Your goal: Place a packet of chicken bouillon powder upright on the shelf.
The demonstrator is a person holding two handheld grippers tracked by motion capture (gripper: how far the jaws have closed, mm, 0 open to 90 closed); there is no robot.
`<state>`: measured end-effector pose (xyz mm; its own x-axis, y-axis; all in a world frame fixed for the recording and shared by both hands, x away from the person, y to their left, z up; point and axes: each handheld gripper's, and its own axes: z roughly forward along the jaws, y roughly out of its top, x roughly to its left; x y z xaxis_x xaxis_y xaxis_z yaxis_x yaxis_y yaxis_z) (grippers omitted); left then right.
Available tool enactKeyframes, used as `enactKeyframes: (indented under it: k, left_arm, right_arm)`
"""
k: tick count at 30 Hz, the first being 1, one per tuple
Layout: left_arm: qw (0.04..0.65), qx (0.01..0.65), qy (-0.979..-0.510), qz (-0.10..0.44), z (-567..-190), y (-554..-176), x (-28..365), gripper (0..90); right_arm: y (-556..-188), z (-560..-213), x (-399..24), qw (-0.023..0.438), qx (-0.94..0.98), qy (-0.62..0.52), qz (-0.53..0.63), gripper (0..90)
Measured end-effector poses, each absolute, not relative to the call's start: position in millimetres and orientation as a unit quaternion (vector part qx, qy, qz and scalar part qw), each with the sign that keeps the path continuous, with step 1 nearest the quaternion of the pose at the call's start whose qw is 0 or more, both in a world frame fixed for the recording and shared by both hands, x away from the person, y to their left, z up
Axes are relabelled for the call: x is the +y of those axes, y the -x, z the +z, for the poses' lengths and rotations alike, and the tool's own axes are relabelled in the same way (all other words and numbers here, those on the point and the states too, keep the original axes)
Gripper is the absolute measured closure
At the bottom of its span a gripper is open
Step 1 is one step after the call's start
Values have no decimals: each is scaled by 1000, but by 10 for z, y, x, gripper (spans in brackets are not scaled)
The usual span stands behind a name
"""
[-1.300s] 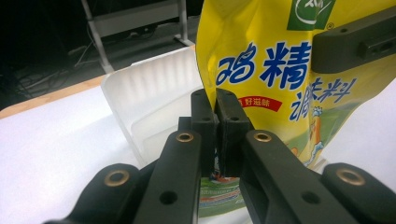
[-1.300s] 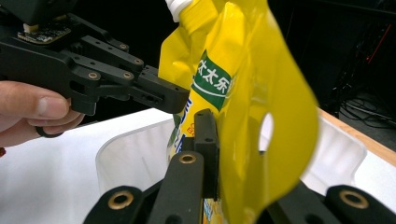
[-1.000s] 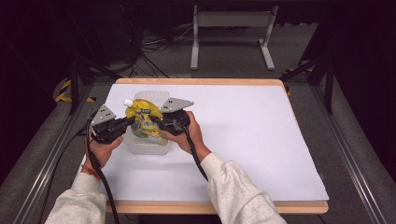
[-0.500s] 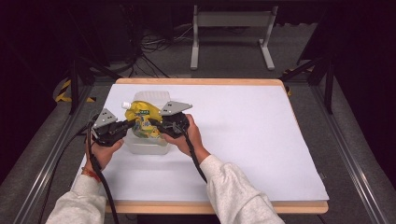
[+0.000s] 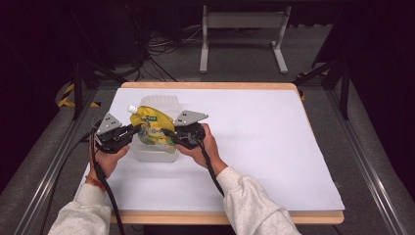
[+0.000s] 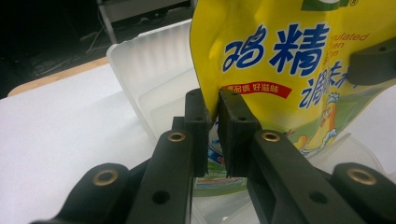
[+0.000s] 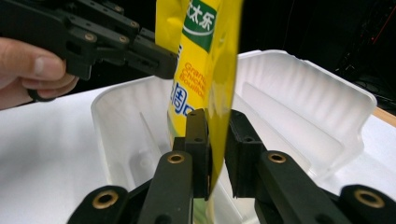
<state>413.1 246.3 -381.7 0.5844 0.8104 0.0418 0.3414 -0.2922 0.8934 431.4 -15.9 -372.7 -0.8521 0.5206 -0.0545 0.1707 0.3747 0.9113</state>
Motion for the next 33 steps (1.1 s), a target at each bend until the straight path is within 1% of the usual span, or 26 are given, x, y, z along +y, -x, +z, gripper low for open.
enactKeyframes:
  k: [10, 18, 23, 25, 28, 29, 30, 33]
  left_arm:
    - [471, 381, -749, 267, -3728, -4072, 2475, 801]
    - [481, 383, -739, 276, -3687, -4021, 2482, 767]
    - [484, 385, -733, 283, -3669, -3971, 2456, 714]
    - [485, 383, -733, 283, -3664, -3955, 2458, 706]
    - [489, 385, -729, 284, -3659, -3929, 2471, 646]
    - [491, 386, -728, 283, -3656, -3920, 2477, 646]
    - [492, 387, -725, 287, -3653, -3904, 2486, 616]
    - [498, 384, -724, 282, -3645, -3868, 2507, 593]
  right_arm:
    - [-4255, -3678, -268, 178, 812, -210, 514, 806]
    - [-4226, -3612, -329, 187, 813, -207, 511, 792]
    - [-4205, -3551, -373, 192, 815, -205, 507, 787]
    - [-4196, -3531, -392, 193, 815, -205, 506, 787]
    - [-4184, -3512, -421, 195, 815, -205, 506, 783]
    - [-4178, -3502, -442, 196, 816, -205, 503, 780]
    - [-4173, -3496, -455, 197, 817, -206, 501, 779]
    - [-4166, -3479, -494, 199, 818, -209, 497, 778]
